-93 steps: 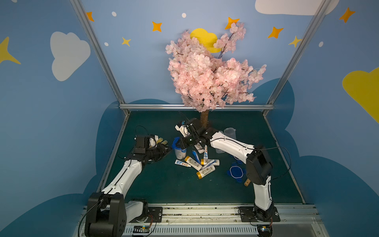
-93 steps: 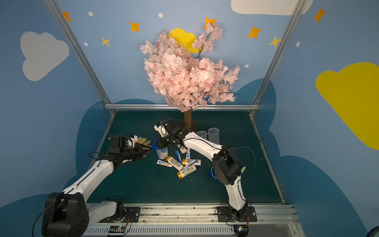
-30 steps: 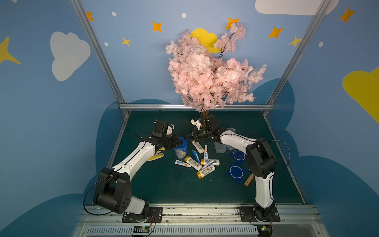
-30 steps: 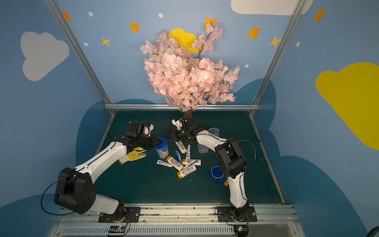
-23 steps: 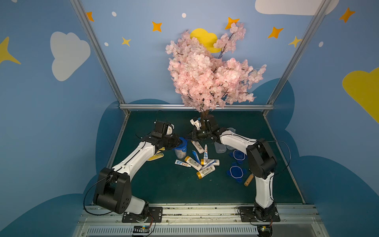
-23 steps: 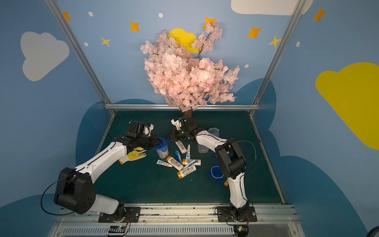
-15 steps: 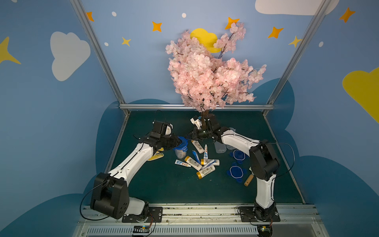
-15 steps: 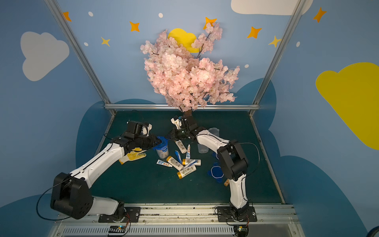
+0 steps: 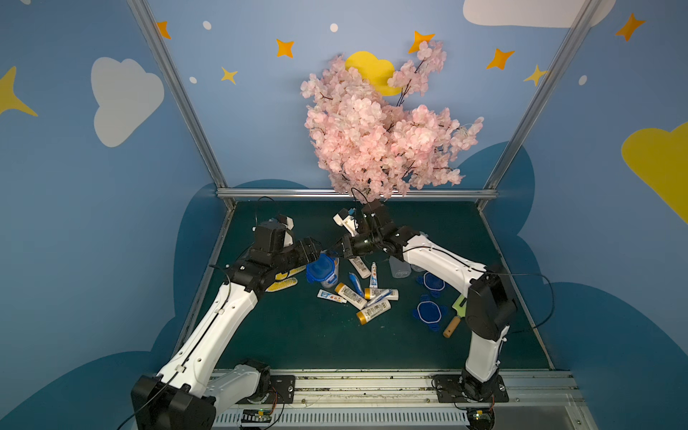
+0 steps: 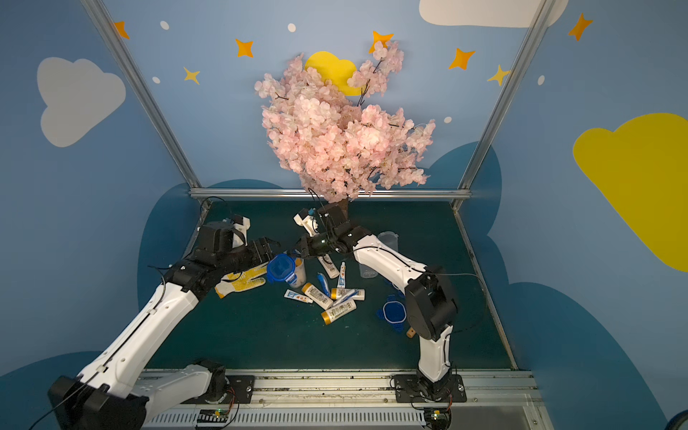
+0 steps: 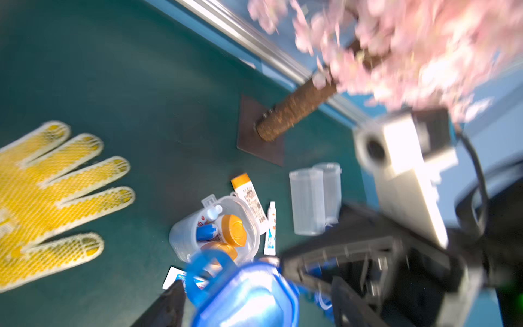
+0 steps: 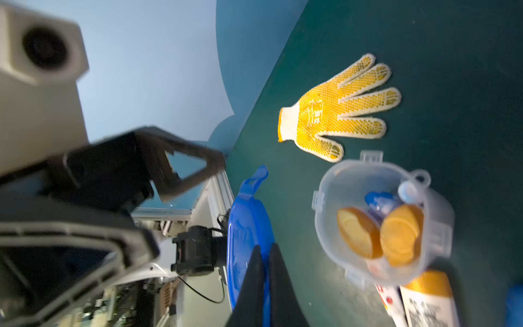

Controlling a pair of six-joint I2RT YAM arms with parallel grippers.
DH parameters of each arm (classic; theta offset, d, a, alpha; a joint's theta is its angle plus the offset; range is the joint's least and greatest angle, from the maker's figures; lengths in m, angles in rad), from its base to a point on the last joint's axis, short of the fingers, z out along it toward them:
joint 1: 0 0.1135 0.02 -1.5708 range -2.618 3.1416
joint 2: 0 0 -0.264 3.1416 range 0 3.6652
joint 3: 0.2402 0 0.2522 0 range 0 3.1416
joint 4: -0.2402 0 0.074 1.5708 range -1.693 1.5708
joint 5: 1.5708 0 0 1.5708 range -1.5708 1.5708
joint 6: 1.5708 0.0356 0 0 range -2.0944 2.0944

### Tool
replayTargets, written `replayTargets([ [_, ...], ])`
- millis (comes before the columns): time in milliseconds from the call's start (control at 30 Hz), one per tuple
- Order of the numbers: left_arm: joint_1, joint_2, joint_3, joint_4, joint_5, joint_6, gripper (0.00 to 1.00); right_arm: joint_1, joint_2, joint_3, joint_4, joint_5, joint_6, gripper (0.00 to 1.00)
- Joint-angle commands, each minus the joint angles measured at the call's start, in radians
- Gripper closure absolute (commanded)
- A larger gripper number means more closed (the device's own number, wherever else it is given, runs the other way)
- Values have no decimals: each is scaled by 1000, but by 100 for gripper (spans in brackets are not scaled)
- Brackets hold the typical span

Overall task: Take out toiletry kits
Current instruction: Open the lid of the container, then place the lid at the center of the board.

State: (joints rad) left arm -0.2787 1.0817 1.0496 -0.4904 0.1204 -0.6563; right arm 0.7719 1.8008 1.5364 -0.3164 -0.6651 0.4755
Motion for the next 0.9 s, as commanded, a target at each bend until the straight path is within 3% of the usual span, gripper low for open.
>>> replayTargets([
  [0,20,-62,-46,-19,-118,-1,0,36,-192,-94,-267,259,-181,100],
  [100,34,-90,-69,5,-128,0,0,70,-332,-208,-383,475,-205,100],
  [167,40,-90,-71,8,-127,4,0,118,-387,-256,-490,698,-203,100],
  [233,44,-78,-73,10,-120,0,0,147,-412,-302,-598,862,-141,100],
  [400,47,-34,-76,19,-101,-17,0,192,-424,-401,-740,1082,-11,100],
  [633,47,1,-68,25,-72,-20,0,275,-225,-384,-799,1153,47,100],
  [867,48,30,-69,15,-59,-19,0,355,-75,-394,-583,1031,23,100],
])
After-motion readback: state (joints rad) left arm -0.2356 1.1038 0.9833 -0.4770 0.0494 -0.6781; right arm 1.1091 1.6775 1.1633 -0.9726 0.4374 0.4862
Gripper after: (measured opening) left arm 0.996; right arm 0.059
